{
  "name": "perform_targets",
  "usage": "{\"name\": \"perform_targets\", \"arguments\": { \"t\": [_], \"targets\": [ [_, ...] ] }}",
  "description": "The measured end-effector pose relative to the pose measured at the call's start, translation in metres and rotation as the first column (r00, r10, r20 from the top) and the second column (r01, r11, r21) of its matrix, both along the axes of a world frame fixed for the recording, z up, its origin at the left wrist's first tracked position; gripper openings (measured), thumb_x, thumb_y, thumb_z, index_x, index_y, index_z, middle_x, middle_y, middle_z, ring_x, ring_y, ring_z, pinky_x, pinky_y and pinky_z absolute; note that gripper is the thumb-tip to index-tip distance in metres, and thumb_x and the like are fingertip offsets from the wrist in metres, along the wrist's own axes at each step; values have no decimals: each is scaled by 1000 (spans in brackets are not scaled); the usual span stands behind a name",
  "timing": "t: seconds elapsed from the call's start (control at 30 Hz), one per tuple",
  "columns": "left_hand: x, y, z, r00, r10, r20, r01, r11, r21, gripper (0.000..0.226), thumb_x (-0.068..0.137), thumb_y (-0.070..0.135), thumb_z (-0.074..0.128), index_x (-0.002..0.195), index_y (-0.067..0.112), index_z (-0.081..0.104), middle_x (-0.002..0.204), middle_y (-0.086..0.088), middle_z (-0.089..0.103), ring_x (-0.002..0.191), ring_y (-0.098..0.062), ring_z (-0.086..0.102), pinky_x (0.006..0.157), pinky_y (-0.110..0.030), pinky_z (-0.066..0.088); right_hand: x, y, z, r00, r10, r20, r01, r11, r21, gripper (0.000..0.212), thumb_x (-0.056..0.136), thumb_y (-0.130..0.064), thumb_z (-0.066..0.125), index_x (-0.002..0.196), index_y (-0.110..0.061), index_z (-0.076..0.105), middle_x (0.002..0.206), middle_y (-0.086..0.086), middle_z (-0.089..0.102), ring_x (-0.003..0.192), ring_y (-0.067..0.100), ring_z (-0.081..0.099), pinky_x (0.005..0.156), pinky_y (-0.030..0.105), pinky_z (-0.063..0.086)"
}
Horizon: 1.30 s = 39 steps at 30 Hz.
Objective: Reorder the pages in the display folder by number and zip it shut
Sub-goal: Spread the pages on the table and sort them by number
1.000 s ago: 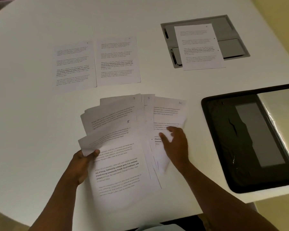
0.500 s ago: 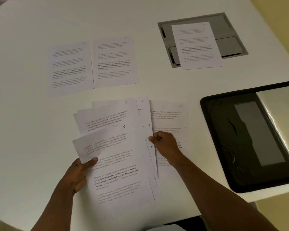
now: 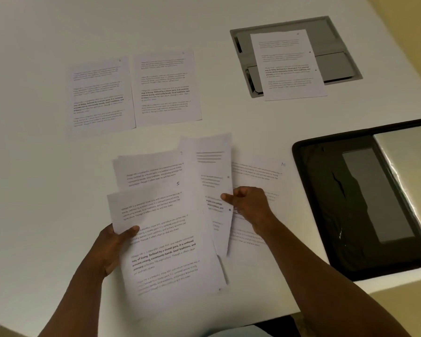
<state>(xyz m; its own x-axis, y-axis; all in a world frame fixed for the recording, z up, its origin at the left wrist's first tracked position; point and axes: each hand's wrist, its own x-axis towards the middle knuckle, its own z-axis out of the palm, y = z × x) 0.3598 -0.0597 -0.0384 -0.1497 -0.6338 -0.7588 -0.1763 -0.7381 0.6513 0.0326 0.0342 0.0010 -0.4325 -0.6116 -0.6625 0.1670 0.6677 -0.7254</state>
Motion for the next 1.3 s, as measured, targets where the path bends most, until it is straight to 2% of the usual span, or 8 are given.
{"name": "perform_targets", "arguments": {
  "t": [0.07,0.17,0.33,0.6,0.8,0.97,1.1,1.3],
  "targets": [
    [-6,0,-1,1000,-10,2,10,1000,-22,31,84,-1,65,111,15,64,105,-5,73,98,-27,67,93,-43,48,3,5,-3,963,42,-267,-35,999,32,20,83,-34,75,78,-16,65,74,-11,65,66,0,58,65,20,44],
    [-13,-2,-2,1000,-7,11,7,999,-47,28,86,-3,64,106,17,65,99,-1,73,96,-23,66,94,-39,45,-6,28,-16,705,58,-707,162,957,240,52,80,-44,74,121,-15,58,122,7,57,110,22,53,87,39,49],
    [-12,-3,-5,1000,12,-21,-12,1000,-28,29,85,-3,63,107,15,66,97,-1,75,99,-25,65,95,-40,46,-21,53,-21,801,31,-598,337,802,493,98,68,-47,83,140,-12,27,139,20,33,128,40,36,98,56,41],
    [1,-7,2,995,41,-94,-40,999,13,43,76,8,71,117,18,64,110,-5,72,102,-22,68,101,-41,44,-13,40,-39,822,-38,-568,222,940,258,97,65,-32,89,139,-10,31,133,18,46,118,33,50,93,41,49],
    [40,-21,9,985,97,-146,-109,991,-72,59,73,26,82,128,29,61,129,-4,64,114,-27,58,89,-40,45,-6,21,-39,552,214,-806,-52,973,223,67,77,-37,79,131,-10,51,133,13,50,118,28,49,94,39,45],
    [43,-24,20,976,121,-180,-139,986,-91,45,90,2,56,132,20,57,133,-7,60,120,-25,58,98,-46,50,8,-5,-41,650,252,-717,-273,958,89,43,87,-32,69,122,-9,60,125,10,57,117,28,48,96,35,42],
    [56,-31,24,973,183,-141,-197,976,-92,58,81,16,72,135,25,54,134,-8,60,117,-29,59,86,-45,53,13,-19,-44,497,412,-764,-365,898,247,60,89,-48,62,135,-13,49,138,8,44,125,26,40,101,35,38],
    [47,-29,8,961,255,-106,-260,965,-33,60,72,22,82,128,21,61,126,-7,65,111,-31,62,87,-43,44,27,-43,-40,487,418,-767,-244,908,341,84,75,-72,61,133,-12,48,134,8,45,122,26,41,98,37,37]
  ]
}}
